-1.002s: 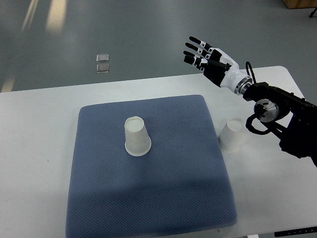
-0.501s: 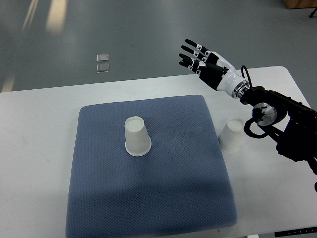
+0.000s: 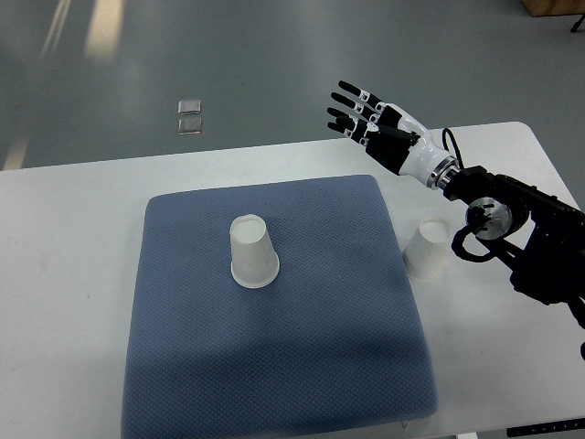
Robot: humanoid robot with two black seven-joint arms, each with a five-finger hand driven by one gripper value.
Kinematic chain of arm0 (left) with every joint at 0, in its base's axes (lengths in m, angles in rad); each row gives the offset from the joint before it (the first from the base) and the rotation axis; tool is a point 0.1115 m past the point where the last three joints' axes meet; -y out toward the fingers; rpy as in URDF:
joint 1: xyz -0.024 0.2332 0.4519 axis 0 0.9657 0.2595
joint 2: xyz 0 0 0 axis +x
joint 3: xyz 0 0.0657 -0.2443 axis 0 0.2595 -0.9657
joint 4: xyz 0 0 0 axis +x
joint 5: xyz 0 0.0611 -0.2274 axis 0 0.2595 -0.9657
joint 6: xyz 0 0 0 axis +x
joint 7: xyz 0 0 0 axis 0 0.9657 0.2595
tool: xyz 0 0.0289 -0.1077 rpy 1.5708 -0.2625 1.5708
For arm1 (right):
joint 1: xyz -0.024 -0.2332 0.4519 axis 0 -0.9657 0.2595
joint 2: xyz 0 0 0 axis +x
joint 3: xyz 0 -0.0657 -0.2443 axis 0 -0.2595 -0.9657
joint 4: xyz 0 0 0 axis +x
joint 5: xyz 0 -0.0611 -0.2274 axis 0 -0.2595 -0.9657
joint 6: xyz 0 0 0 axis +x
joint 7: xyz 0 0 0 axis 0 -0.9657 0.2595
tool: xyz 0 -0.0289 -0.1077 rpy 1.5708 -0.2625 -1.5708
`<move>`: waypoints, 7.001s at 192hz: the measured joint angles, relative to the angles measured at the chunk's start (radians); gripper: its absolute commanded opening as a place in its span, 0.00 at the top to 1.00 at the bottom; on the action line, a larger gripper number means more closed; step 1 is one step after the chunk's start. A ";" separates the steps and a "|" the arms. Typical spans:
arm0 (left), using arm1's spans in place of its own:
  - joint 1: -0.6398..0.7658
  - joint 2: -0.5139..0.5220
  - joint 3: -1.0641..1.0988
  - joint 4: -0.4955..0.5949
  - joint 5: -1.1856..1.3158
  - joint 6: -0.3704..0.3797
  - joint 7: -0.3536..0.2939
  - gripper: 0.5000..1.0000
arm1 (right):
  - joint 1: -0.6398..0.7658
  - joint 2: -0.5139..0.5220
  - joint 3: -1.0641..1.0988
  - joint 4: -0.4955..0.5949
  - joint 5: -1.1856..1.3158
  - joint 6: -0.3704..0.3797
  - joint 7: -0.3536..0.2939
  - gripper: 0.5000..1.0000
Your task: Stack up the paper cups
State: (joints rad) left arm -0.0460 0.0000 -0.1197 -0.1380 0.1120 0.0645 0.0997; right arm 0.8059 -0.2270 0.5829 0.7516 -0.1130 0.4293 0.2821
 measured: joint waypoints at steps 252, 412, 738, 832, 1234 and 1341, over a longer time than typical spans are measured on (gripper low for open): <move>0.000 0.000 0.000 0.000 0.000 0.000 0.000 0.00 | 0.027 -0.410 -0.016 0.122 -0.441 -0.010 0.114 0.16; 0.000 0.000 0.000 0.000 0.000 0.000 0.000 0.00 | 0.096 -0.648 -0.247 0.553 -1.317 -0.039 0.195 0.16; 0.000 0.000 0.000 0.000 0.000 0.000 0.000 0.00 | 0.174 -0.439 -0.520 0.241 -1.479 -0.247 0.206 0.68; 0.000 0.000 0.000 0.000 0.000 0.000 0.000 0.00 | 0.289 -0.446 -0.503 0.249 -1.436 -0.239 0.211 1.00; 0.000 0.000 0.000 0.000 0.000 0.000 0.000 0.00 | 0.620 -0.013 -0.503 0.279 -1.222 -0.036 0.095 0.93; 0.000 0.000 0.000 0.000 0.000 0.000 0.000 0.00 | 0.616 -0.004 -0.504 0.271 -1.223 -0.047 0.094 0.78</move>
State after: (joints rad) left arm -0.0460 0.0000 -0.1198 -0.1381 0.1120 0.0644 0.0997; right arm 1.4219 -0.2309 0.0788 1.0225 -1.3359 0.3819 0.3759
